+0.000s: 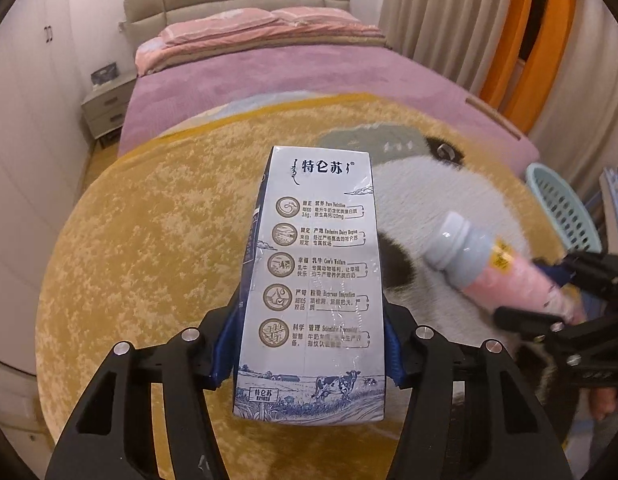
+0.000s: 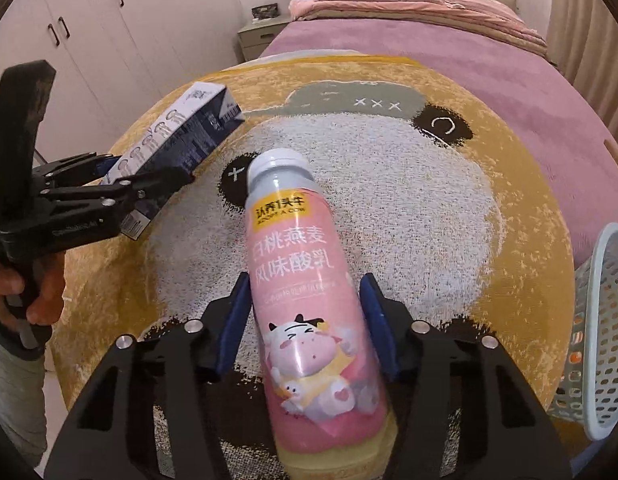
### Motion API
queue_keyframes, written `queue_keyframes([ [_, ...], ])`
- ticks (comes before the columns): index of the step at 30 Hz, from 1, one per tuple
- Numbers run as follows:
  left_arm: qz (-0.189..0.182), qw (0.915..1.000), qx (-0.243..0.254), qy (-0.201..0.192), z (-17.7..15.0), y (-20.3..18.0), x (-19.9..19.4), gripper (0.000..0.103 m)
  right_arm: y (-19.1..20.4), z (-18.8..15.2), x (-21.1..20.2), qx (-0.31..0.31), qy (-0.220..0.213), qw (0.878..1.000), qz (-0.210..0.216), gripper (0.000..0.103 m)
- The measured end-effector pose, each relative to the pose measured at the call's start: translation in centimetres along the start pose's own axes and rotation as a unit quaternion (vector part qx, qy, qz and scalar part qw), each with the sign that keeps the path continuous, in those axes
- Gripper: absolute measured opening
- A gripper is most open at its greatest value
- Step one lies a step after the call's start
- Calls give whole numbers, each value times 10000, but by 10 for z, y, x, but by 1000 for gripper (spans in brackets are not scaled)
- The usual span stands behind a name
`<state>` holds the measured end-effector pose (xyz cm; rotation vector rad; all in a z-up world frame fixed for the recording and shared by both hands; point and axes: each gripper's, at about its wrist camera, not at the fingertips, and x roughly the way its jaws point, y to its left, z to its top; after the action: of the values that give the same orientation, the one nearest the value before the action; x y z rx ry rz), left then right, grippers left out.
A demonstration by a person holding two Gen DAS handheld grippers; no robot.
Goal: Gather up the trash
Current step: 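Grasp the white milk carton with the left tool while the right tool grasps the pink yogurt bottle, then carry the carton and yogurt bottle over the wastebasket and open both tools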
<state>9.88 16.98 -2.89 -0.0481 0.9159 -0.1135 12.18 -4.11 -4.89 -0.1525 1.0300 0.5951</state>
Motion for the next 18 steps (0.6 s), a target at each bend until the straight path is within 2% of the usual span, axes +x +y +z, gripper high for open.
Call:
queue_keyframes([
  [7, -258, 9992, 147, -275, 12, -28, -19, 55, -28, -2, -24, 533, -307, 9980, 174, 47],
  [18, -710, 9941, 701, -420, 38, -120, -14, 55, -105, -23, -81, 1332, -888, 9871, 23, 46],
])
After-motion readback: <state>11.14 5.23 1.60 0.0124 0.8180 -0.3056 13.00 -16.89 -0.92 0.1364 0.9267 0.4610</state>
